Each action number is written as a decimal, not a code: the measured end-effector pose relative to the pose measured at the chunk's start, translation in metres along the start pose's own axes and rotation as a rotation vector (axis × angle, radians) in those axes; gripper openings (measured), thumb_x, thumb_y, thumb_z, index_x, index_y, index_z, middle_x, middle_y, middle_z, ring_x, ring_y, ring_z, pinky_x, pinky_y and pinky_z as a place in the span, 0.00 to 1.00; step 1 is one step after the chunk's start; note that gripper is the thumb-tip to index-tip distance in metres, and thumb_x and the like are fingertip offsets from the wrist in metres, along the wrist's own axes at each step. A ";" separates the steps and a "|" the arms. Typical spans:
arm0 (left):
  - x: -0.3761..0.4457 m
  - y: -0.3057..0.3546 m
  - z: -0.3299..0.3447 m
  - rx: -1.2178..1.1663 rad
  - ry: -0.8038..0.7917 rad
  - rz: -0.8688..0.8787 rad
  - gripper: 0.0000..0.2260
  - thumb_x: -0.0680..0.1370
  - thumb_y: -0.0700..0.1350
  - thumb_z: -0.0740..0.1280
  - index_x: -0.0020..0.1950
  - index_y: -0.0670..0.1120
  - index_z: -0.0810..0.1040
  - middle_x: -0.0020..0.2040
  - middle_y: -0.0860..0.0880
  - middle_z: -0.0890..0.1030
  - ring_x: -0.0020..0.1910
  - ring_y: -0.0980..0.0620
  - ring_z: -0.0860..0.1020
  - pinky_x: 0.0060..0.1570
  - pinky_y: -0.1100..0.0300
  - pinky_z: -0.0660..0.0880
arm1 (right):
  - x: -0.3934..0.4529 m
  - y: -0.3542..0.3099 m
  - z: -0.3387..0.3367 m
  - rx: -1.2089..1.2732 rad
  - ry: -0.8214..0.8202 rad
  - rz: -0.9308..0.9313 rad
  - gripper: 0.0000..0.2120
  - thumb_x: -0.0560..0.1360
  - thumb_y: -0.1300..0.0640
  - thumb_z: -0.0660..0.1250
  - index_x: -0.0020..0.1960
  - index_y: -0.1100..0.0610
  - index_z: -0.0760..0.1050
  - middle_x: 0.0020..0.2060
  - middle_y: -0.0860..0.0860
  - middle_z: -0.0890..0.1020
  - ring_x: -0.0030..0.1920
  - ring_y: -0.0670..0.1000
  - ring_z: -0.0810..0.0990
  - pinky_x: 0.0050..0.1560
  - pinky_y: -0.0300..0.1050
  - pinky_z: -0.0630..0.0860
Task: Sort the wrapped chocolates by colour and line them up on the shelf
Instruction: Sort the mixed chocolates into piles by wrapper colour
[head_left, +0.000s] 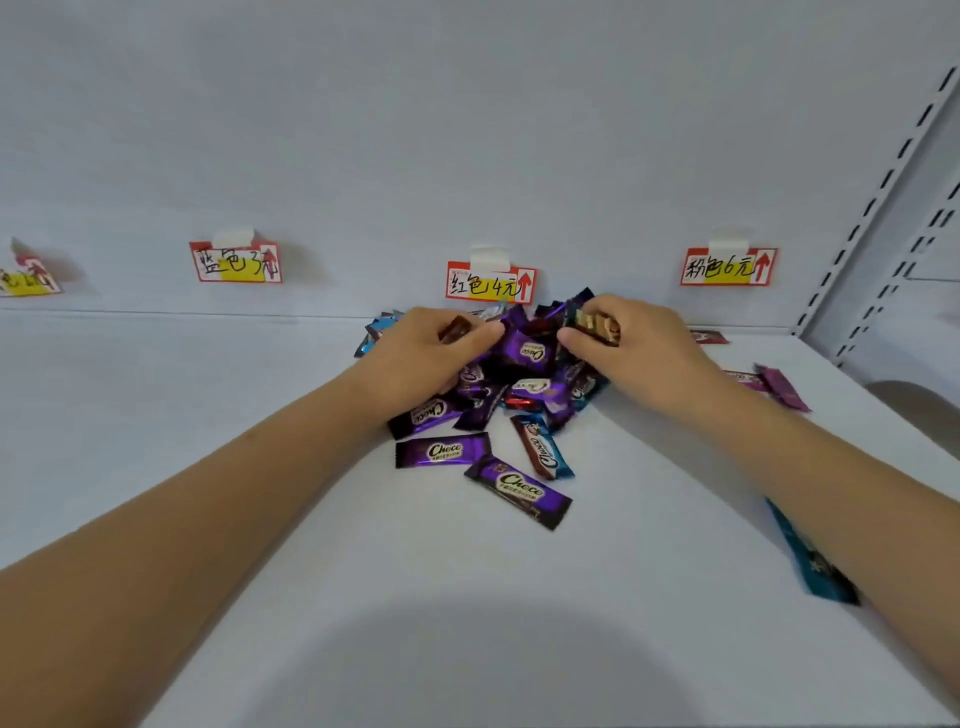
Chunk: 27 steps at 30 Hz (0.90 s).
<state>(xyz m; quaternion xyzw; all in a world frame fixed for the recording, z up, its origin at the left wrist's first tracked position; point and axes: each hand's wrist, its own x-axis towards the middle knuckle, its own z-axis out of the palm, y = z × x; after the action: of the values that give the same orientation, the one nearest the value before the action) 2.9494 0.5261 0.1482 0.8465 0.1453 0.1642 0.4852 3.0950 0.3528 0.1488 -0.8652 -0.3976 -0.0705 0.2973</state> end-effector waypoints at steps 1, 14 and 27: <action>-0.003 0.001 -0.005 -0.076 -0.001 -0.026 0.11 0.79 0.55 0.66 0.51 0.51 0.83 0.29 0.49 0.76 0.25 0.55 0.69 0.26 0.65 0.65 | -0.001 0.001 -0.007 0.016 -0.011 -0.007 0.14 0.76 0.43 0.68 0.54 0.53 0.78 0.39 0.46 0.79 0.41 0.47 0.77 0.41 0.42 0.69; -0.001 -0.018 -0.072 0.810 -0.089 -0.010 0.25 0.71 0.64 0.70 0.67 0.61 0.75 0.64 0.54 0.74 0.59 0.54 0.74 0.58 0.57 0.71 | -0.021 -0.029 -0.007 -0.243 -0.484 -0.383 0.31 0.72 0.31 0.62 0.72 0.28 0.57 0.46 0.39 0.67 0.46 0.39 0.70 0.41 0.37 0.66; -0.013 0.003 -0.057 0.512 -0.277 0.022 0.30 0.63 0.65 0.76 0.64 0.65 0.75 0.60 0.62 0.73 0.59 0.61 0.73 0.54 0.68 0.68 | -0.039 -0.011 -0.059 -0.124 -0.375 -0.194 0.24 0.68 0.36 0.71 0.62 0.34 0.69 0.50 0.33 0.74 0.49 0.38 0.74 0.47 0.26 0.68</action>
<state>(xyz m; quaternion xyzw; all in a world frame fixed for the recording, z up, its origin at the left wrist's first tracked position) 2.9140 0.5636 0.1760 0.9572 0.1053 0.0104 0.2693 3.0675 0.3001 0.1879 -0.8374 -0.5223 0.0393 0.1562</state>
